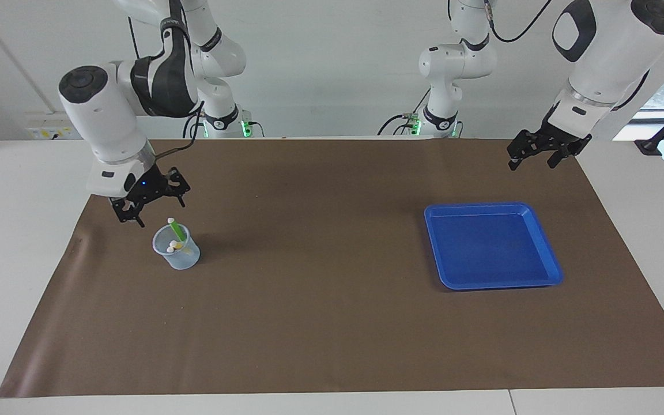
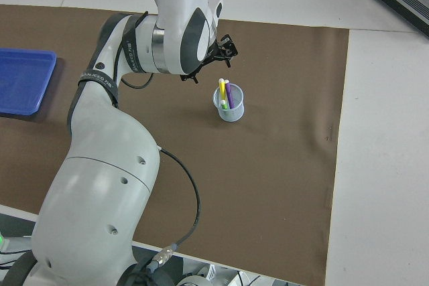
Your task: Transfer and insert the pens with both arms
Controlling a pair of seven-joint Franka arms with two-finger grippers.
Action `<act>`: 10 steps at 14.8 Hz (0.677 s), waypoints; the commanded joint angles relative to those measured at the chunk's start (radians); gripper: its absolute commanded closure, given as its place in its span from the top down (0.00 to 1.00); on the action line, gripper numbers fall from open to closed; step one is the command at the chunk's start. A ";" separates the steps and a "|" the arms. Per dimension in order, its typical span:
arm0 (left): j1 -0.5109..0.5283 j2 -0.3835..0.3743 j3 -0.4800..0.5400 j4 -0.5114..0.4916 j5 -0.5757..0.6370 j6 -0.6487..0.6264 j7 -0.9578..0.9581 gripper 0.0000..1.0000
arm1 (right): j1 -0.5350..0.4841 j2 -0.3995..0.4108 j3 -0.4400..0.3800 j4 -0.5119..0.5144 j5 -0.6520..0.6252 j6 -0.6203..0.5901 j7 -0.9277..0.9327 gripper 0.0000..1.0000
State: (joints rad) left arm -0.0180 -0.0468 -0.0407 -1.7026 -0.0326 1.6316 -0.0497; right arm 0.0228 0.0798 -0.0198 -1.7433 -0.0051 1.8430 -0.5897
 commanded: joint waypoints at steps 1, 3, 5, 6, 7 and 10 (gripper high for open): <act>0.001 -0.028 -0.001 -0.031 0.010 0.022 0.008 1.00 | -0.004 0.008 0.006 0.118 0.019 -0.149 0.101 1.00; -0.005 -0.028 -0.002 -0.029 0.010 0.022 -0.002 1.00 | -0.006 -0.009 0.004 0.159 0.019 -0.238 0.181 1.00; -0.008 -0.028 -0.002 -0.031 0.011 0.022 -0.002 1.00 | -0.015 -0.047 0.003 0.162 0.019 -0.303 0.241 1.00; -0.008 -0.028 -0.002 -0.031 0.011 0.022 -0.002 1.00 | -0.015 -0.067 -0.002 0.162 0.019 -0.341 0.249 1.00; -0.004 -0.028 -0.002 -0.031 0.011 0.022 -0.002 1.00 | -0.015 -0.084 -0.003 0.162 0.017 -0.372 0.260 1.00; 0.003 -0.028 -0.001 -0.031 0.011 0.022 -0.002 1.00 | -0.017 -0.097 0.000 0.154 0.017 -0.396 0.382 1.00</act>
State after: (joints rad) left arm -0.0185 -0.0476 -0.0430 -1.7026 -0.0326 1.6330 -0.0500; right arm 0.0193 -0.0087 -0.0280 -1.5778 -0.0045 1.4555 -0.2754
